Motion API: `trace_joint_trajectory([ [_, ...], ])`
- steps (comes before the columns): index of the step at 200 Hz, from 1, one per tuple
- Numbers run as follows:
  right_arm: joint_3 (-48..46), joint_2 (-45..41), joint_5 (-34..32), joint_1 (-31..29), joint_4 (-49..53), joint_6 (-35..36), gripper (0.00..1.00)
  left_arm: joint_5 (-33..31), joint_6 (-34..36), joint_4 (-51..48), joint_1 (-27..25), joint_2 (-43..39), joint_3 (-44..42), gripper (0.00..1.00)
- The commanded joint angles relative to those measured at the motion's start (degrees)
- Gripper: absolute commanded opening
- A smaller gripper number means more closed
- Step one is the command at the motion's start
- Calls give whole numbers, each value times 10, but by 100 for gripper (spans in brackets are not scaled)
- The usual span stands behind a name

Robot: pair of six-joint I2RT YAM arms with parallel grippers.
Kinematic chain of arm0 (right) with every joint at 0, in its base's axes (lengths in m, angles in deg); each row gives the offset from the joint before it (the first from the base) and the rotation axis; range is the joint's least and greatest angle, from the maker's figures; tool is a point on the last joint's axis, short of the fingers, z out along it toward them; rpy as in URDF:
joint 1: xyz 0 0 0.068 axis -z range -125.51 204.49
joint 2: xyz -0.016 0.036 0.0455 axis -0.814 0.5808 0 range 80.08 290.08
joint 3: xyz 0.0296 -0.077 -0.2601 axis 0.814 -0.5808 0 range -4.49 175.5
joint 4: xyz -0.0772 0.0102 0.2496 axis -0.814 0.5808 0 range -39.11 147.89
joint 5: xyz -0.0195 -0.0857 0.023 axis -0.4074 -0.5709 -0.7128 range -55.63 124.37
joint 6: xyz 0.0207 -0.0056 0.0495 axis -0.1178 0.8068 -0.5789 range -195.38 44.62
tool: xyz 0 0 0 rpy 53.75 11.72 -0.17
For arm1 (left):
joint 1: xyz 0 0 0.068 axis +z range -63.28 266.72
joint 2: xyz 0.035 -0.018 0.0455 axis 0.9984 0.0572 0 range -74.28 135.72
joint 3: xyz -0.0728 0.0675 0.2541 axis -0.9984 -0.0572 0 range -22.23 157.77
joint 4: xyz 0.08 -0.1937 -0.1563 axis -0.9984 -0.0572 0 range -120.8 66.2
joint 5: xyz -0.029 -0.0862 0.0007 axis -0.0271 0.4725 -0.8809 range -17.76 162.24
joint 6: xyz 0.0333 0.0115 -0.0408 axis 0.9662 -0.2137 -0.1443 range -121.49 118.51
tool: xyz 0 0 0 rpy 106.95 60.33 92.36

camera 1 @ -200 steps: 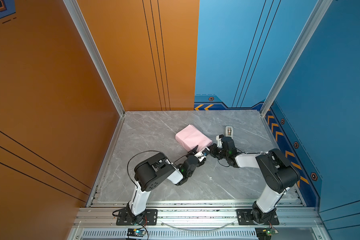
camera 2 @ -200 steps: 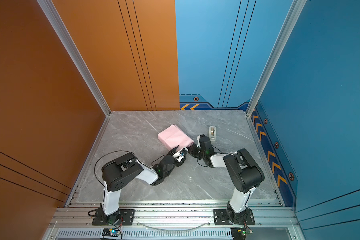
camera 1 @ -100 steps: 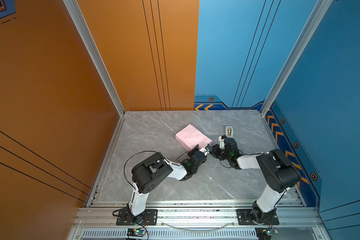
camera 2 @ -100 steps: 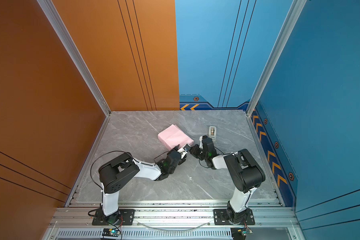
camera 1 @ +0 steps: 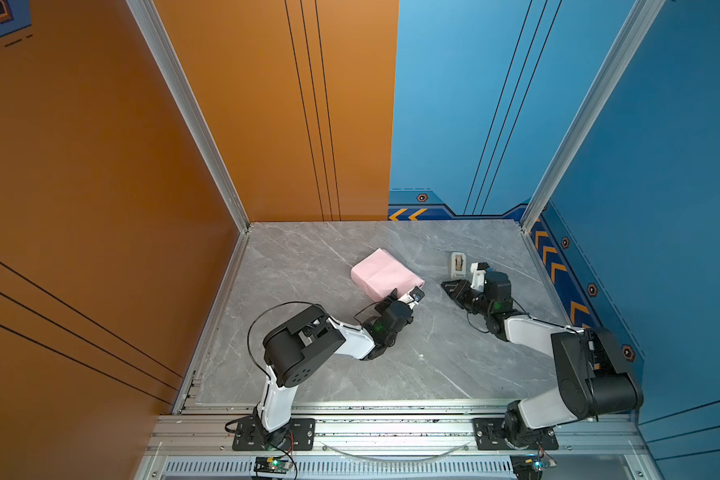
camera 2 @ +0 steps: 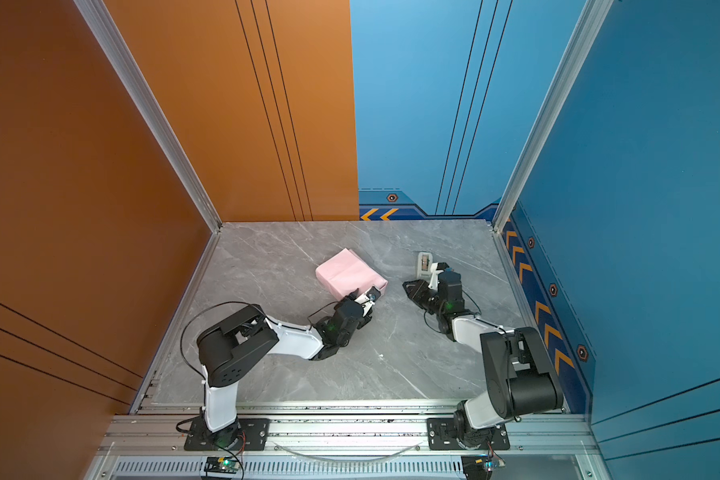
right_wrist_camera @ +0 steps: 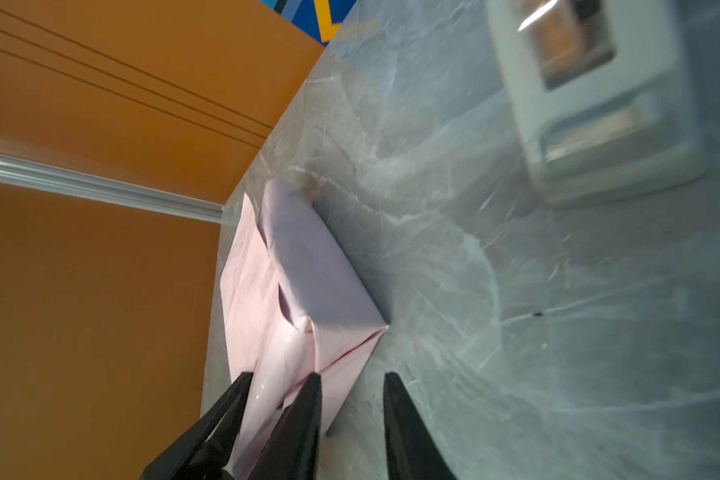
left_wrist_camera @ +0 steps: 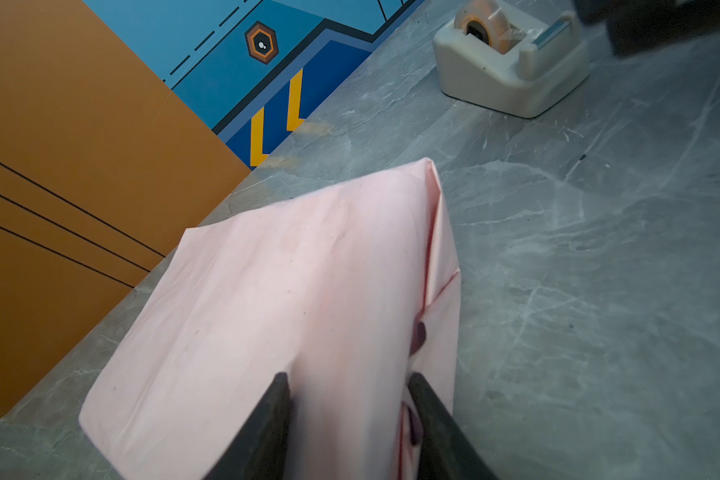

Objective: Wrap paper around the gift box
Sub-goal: 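Move the right gripper to the white tape dispenser while left gripper holds paper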

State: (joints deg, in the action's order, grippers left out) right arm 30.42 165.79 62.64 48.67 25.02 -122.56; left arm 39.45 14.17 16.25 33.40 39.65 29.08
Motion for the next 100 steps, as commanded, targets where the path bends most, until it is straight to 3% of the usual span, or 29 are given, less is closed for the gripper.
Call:
trace_joint_trajectory([
  [1,66,-5,34,39,129,85,32,129,-76,-334,1,104,-51,45],
  [54,239,86,30,103,341,213,36,137,-102,-392,3,99,-31,45],
  [100,360,188,56,135,400,268,39,143,-114,-411,2,90,-26,45],
])
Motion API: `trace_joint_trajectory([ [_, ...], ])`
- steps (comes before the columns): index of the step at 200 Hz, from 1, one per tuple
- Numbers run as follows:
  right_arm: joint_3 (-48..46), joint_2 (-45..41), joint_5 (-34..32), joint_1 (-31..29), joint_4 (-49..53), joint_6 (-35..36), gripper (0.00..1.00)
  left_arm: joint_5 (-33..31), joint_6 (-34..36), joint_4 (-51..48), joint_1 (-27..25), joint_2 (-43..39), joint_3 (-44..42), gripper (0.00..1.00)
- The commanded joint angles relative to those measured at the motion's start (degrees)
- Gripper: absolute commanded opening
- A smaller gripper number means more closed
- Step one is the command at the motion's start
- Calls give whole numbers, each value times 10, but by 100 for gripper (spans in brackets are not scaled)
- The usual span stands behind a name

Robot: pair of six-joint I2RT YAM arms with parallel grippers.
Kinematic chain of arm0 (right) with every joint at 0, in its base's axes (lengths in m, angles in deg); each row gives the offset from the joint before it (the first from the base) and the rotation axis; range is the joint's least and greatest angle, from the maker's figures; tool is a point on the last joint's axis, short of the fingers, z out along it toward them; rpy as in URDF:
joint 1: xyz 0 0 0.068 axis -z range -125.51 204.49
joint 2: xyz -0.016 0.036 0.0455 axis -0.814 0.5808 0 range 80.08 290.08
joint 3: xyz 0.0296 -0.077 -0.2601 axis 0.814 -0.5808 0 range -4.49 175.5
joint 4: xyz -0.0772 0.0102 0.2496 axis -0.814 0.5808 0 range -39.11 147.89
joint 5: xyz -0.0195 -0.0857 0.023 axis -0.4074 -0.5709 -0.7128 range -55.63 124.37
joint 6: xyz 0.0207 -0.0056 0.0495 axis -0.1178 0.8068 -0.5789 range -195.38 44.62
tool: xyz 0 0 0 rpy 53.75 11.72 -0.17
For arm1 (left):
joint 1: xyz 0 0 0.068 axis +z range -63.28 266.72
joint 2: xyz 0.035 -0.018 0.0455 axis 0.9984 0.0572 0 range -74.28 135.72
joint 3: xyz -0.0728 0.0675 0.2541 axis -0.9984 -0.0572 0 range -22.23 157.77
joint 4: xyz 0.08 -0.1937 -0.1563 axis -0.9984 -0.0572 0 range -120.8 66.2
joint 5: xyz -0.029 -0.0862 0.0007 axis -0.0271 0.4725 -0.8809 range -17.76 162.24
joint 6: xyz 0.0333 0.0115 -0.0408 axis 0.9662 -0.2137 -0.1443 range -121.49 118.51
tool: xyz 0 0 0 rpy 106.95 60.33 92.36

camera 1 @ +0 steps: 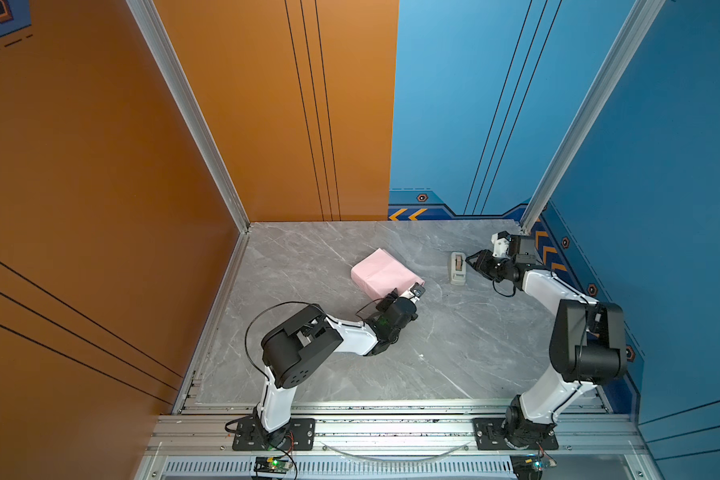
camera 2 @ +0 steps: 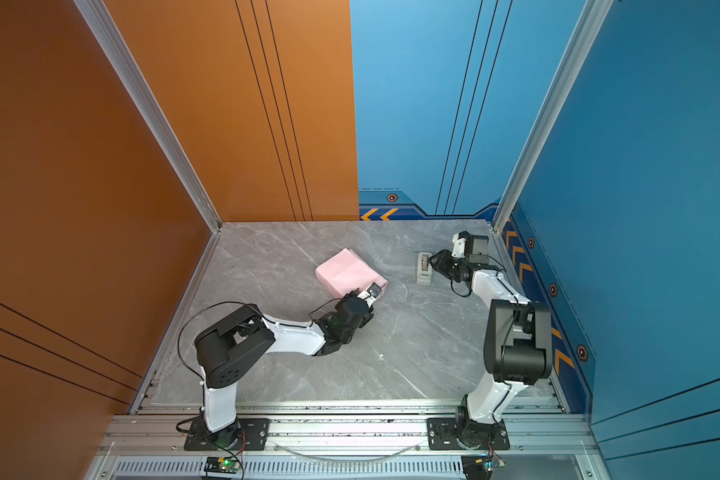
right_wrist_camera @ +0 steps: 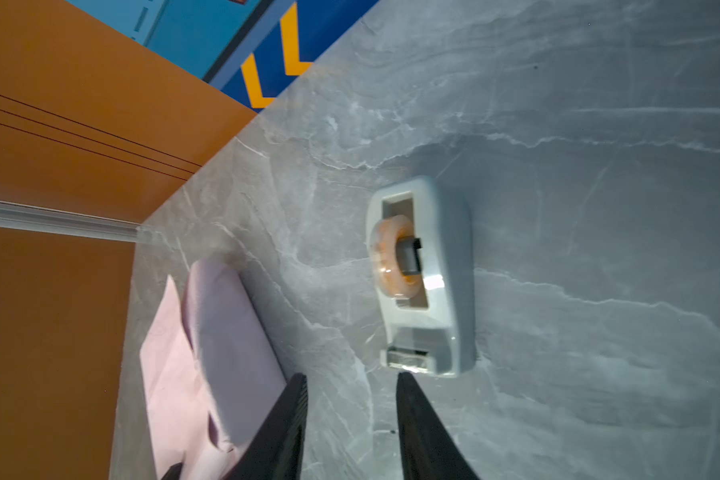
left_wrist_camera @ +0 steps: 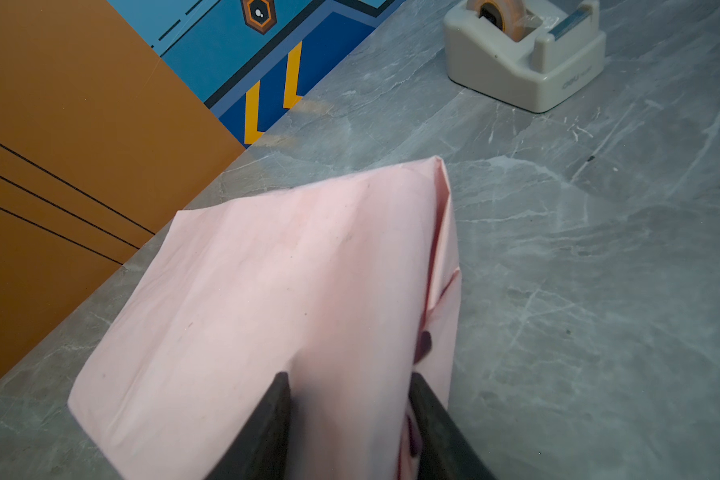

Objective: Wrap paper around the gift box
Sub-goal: 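Move the right gripper to the white tape dispenser while left gripper holds paper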

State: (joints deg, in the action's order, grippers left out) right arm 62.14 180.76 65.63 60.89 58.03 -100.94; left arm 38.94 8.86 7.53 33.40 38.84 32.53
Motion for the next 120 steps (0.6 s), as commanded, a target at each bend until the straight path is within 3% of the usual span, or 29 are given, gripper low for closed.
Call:
trace_joint_trajectory([
  [1,44,39,27,13,71,52,39,149,-61,-324,2,98,-61,44],
  [40,84,90,85,25,68,113,41,152,-64,-325,3,90,-61,45],
  [72,95,127,153,38,71,116,41,156,-64,-323,2,88,-61,45],
  [120,116,149,174,38,93,128,41,157,-66,-322,1,90,-55,44],
])
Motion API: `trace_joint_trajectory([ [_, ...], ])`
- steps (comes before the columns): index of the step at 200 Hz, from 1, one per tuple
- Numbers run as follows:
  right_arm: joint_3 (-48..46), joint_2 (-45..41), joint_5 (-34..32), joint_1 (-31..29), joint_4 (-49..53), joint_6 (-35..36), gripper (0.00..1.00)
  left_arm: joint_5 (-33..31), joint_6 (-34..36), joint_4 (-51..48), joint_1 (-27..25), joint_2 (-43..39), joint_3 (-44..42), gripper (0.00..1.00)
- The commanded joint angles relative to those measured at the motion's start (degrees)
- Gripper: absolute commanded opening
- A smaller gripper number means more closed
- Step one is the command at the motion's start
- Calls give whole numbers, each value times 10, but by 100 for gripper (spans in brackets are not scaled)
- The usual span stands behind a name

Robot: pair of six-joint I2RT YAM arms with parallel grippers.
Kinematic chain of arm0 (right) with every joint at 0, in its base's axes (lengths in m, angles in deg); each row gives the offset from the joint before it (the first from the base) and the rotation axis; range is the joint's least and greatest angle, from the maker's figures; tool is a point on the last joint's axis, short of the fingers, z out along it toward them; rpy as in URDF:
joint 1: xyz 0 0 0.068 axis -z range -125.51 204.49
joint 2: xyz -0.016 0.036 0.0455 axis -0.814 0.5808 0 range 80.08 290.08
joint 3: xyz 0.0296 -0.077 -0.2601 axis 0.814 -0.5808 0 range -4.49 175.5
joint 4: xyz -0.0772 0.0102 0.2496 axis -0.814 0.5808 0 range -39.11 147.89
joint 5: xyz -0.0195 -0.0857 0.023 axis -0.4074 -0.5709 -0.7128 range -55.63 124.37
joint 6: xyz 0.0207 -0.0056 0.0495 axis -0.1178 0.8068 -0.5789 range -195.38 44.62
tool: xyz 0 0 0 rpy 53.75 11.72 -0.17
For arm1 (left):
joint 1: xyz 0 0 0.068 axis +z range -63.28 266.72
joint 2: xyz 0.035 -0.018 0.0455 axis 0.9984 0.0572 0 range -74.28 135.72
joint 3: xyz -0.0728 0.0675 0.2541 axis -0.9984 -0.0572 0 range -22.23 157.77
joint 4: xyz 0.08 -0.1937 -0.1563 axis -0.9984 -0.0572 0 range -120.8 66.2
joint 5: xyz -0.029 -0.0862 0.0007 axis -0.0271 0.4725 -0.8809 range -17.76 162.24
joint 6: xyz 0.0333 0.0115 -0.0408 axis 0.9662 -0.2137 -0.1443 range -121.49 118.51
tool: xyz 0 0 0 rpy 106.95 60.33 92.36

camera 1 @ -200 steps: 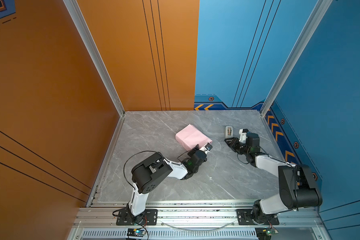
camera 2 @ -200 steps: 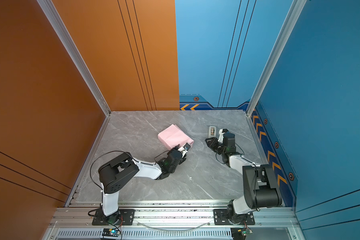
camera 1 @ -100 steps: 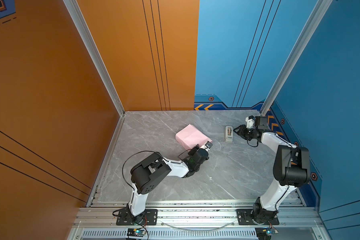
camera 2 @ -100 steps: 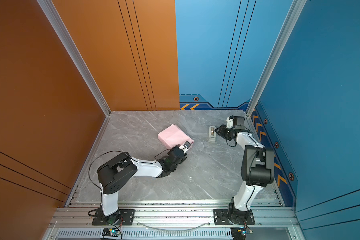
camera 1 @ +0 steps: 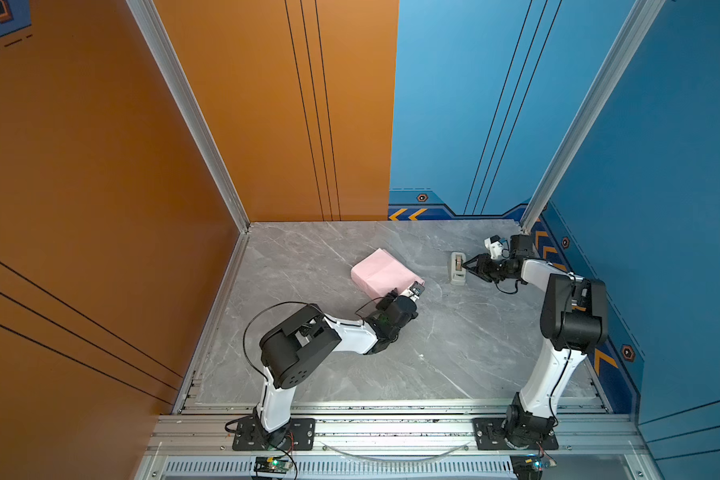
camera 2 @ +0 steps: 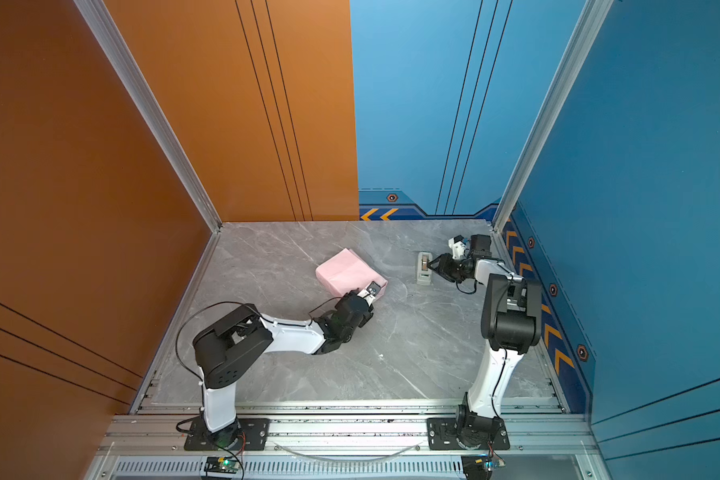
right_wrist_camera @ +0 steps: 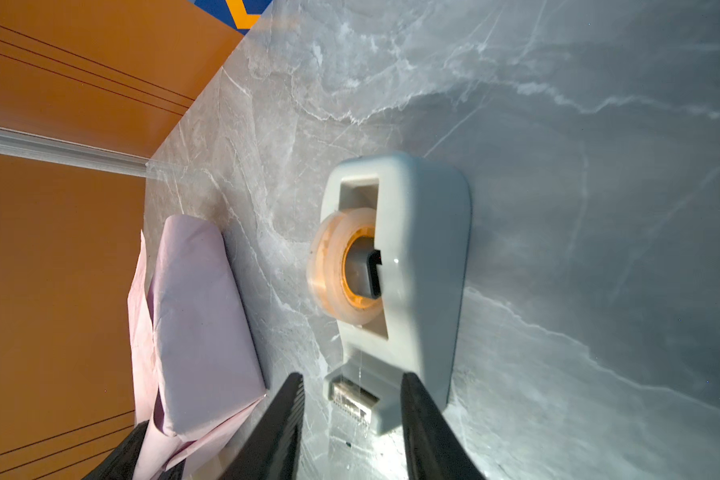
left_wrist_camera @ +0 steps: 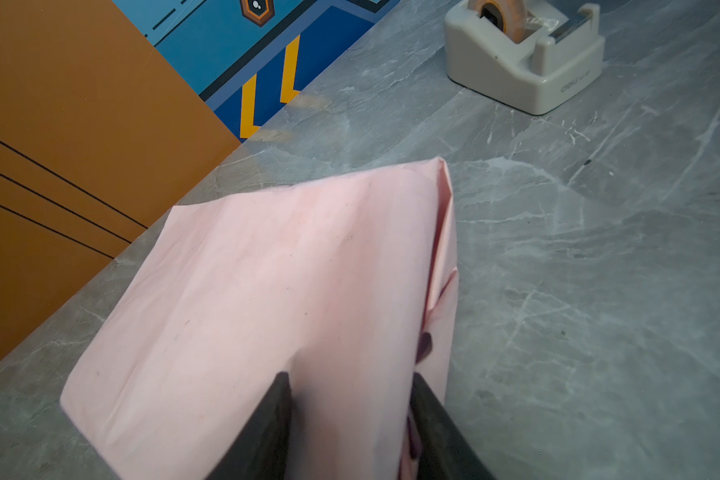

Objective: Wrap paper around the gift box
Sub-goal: 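Move the right gripper to the white tape dispenser while left gripper holds paper, then lower the right gripper onto the tape dispenser's cutting edge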

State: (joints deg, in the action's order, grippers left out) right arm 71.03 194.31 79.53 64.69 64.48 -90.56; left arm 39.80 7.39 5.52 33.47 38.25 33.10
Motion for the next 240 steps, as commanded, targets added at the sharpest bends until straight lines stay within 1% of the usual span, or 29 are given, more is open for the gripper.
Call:
trace_joint_trajectory([
  [1,28,15,36,0,29,25,41,149,-52,-302,1,96,-61,44],
  [40,42,30,51,-1,40,25,40,146,-52,-300,0,91,-64,44],
  [89,68,42,44,-9,78,39,40,146,-52,-296,-1,93,-63,44],
  [93,71,59,44,-10,83,42,40,145,-52,-295,-1,93,-63,44],
  [111,79,68,42,-16,95,48,40,146,-52,-294,-1,94,-64,44],
  [169,96,83,0,-25,129,59,41,146,-53,-291,-2,95,-64,44],
  [205,117,104,25,-26,160,71,40,148,-51,-288,-2,96,-63,44],
  [240,137,120,52,-24,180,64,40,149,-50,-288,-2,98,-61,44],
])
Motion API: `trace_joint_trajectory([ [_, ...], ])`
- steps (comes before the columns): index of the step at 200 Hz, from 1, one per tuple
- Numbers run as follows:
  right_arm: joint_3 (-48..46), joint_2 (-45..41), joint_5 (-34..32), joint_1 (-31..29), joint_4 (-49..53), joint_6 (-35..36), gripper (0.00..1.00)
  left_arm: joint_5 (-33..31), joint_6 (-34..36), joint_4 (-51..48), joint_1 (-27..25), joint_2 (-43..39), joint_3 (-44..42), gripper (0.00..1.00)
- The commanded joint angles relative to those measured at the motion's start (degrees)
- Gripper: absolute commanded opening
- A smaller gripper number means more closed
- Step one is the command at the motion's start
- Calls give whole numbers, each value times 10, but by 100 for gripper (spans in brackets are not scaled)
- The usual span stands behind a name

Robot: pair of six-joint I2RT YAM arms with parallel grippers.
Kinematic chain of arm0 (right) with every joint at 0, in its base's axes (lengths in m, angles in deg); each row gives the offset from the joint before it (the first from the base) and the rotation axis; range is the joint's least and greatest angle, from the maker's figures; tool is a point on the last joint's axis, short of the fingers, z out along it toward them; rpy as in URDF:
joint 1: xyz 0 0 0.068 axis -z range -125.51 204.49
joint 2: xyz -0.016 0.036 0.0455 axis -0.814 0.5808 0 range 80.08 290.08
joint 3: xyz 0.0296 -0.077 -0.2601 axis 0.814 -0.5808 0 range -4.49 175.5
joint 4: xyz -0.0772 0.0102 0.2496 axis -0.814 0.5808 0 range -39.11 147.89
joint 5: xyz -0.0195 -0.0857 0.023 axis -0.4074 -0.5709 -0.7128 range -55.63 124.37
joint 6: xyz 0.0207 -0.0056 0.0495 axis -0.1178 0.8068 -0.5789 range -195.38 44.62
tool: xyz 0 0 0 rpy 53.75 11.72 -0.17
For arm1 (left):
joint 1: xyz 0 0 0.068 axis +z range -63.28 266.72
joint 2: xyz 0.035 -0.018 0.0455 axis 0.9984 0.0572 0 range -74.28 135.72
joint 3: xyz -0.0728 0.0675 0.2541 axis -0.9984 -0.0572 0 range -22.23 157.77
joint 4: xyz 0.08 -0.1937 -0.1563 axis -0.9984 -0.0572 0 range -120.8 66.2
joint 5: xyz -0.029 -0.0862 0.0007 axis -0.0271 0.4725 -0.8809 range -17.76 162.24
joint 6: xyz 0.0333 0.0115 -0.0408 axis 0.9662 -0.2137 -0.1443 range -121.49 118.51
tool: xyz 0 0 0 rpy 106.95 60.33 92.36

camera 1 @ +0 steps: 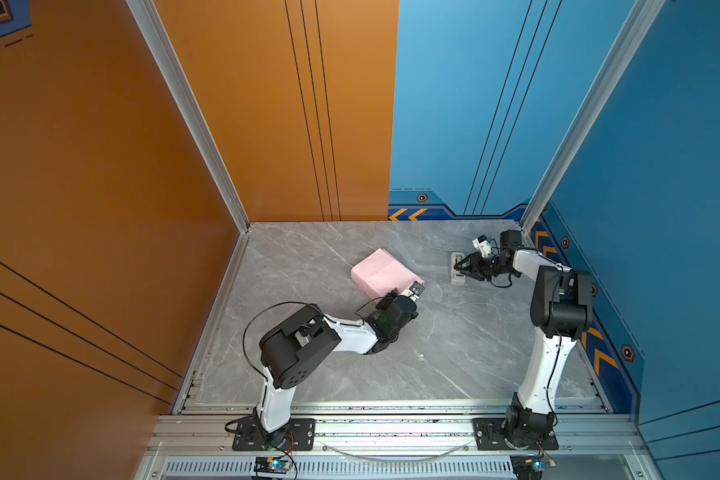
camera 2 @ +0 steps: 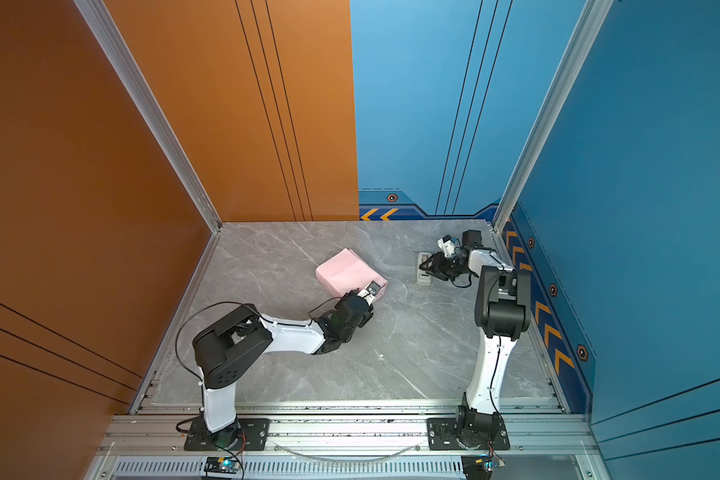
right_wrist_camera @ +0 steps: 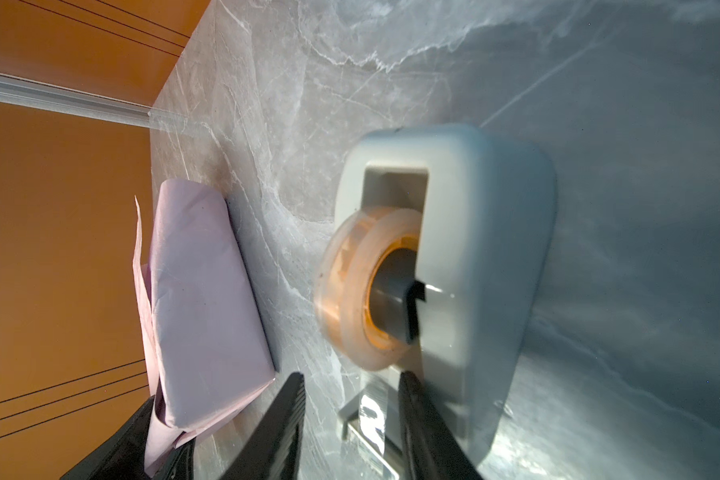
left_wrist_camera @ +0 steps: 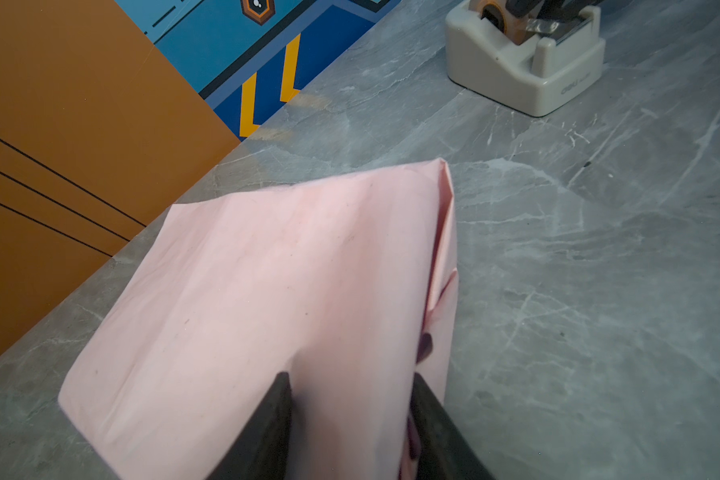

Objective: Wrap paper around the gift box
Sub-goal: 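Lower the right gripper onto the tape dispenser's cutting edge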

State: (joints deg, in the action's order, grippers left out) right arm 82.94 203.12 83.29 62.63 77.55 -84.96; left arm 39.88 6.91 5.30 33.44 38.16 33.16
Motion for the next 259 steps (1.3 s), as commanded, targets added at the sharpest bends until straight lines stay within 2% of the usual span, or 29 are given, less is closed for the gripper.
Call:
trace_joint_trajectory([
  [1,18,33,15,-3,51,8,40,147,-45,-286,-2,98,-62,44],
  [35,29,47,55,-1,58,1,39,148,-44,-284,-2,98,-62,44],
  [101,38,62,69,13,47,-22,34,150,-44,-281,-1,100,-59,44],
  [147,37,69,113,15,29,-27,37,152,-44,-281,-3,102,-57,44],
  [259,33,78,157,21,7,-35,26,153,-44,-280,-5,104,-55,43],
])
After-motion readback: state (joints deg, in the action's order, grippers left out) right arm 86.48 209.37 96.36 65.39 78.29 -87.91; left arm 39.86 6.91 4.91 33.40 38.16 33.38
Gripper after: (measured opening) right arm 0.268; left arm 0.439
